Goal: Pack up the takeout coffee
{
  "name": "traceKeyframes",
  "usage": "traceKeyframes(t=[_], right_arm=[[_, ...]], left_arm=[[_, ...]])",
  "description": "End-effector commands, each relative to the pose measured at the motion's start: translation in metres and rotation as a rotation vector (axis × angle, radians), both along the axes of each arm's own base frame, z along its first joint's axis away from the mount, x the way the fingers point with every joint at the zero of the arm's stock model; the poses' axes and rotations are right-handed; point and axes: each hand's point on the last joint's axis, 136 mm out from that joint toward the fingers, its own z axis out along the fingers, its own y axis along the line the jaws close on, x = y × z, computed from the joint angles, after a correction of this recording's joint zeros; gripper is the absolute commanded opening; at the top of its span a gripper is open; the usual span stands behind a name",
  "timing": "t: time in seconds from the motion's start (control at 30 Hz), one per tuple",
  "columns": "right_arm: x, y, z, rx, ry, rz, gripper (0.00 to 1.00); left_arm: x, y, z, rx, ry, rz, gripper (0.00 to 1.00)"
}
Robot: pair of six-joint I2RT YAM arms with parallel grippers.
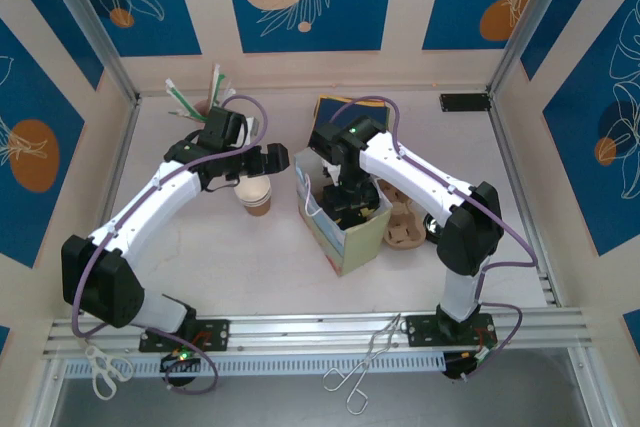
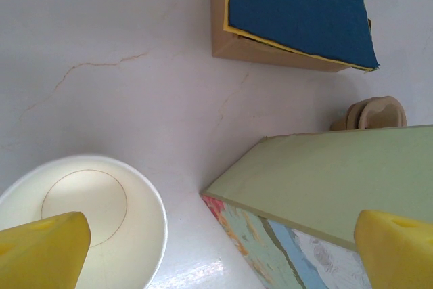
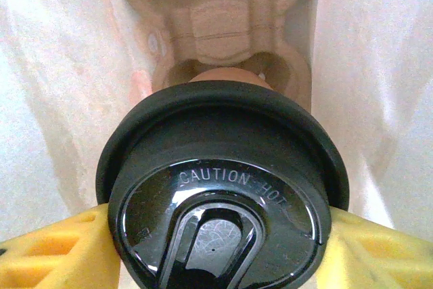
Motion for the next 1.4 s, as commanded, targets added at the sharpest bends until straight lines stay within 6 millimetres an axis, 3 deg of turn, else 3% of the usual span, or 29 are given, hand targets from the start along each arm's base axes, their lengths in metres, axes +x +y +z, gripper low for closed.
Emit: traceKeyframes(t=[0.0,1.37], right_arm=[[-0.0088,-0.0043,0.0022,0.001,0.035,-0.015,0.64],[-0.0086,-0.0045,-0.0072,0.007,0.060,-0.023,0.64]], left_arm=[[0.0059,0.0006,0.0076,-0.016,-0.012,-0.005,1.00],[0.0071,0.0006,0.0073,-0.013,-0.011,-0.006,1.00]])
